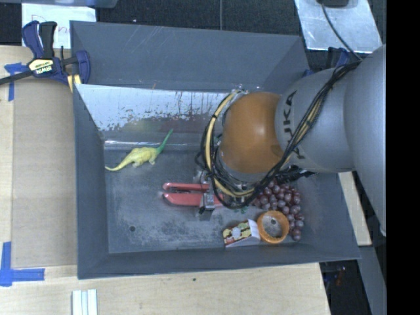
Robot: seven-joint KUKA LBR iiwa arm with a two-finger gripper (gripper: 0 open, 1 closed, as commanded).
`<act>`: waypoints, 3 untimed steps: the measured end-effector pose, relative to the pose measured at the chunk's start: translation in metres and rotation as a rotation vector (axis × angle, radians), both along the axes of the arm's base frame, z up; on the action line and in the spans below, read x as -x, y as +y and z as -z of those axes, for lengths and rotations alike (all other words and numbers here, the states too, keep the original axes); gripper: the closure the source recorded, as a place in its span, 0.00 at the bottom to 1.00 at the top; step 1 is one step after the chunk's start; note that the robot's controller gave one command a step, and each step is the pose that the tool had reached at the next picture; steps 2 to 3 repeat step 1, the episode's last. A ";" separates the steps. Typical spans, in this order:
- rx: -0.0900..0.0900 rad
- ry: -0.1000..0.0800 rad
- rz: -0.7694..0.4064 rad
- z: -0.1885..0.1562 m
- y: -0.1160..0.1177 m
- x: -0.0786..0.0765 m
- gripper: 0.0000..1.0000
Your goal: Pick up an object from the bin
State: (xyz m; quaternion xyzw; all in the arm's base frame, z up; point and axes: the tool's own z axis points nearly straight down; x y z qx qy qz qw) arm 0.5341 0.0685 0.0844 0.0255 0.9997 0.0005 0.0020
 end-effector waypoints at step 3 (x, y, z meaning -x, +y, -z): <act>0.000 -0.003 0.000 -0.029 0.000 -0.001 1.00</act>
Offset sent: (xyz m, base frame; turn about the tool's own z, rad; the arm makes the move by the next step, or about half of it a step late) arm 0.0007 0.0001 0.0361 -0.0003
